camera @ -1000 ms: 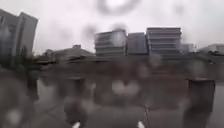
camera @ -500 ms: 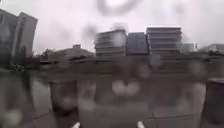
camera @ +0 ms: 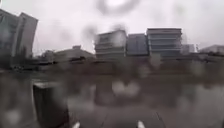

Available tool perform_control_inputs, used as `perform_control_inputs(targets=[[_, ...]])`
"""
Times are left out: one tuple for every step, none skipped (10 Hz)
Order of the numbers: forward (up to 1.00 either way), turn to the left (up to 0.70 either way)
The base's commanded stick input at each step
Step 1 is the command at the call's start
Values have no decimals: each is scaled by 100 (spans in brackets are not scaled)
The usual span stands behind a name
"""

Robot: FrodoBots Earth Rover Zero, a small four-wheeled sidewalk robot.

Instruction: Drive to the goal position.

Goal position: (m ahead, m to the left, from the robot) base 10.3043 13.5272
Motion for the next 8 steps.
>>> perform_control_inputs(targets=[[70,3],[70,10],[70,14],[70,14],[70,14],[70,14],[70,14],[70,14]])
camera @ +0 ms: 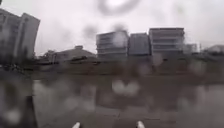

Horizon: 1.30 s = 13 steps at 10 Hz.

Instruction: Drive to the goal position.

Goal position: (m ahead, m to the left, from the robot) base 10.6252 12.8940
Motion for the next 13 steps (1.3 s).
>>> perform_control_inputs(targets=[[70,14],[70,14],[70,14],[70,14],[70,14],[70,14],[70,14],[70,12],[70,5],[70,0],[70,0],[70,0],[70,0]])
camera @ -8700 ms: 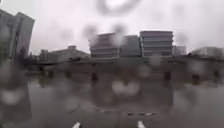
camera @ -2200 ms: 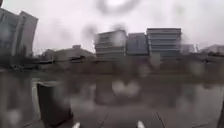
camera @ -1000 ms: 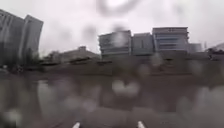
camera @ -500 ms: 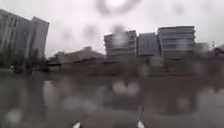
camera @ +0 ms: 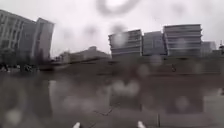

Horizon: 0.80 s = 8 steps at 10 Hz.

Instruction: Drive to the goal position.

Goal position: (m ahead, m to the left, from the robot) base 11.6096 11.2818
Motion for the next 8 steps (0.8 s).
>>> perform_control_inputs(targets=[[70,0],[70,0],[70,0],[70,0],[70,0],[70,0],[70,2],[70,11]])
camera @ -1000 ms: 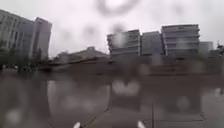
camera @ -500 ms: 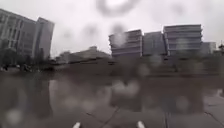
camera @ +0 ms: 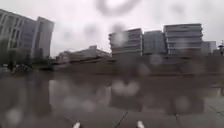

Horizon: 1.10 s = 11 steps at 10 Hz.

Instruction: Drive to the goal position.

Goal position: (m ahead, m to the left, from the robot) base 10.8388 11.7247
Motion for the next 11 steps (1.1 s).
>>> perform_control_inputs(targets=[[70,14],[70,14],[70,14],[70,3],[37,0],[2,0],[0,0],[0,0],[0,0],[0,0],[0,0]])
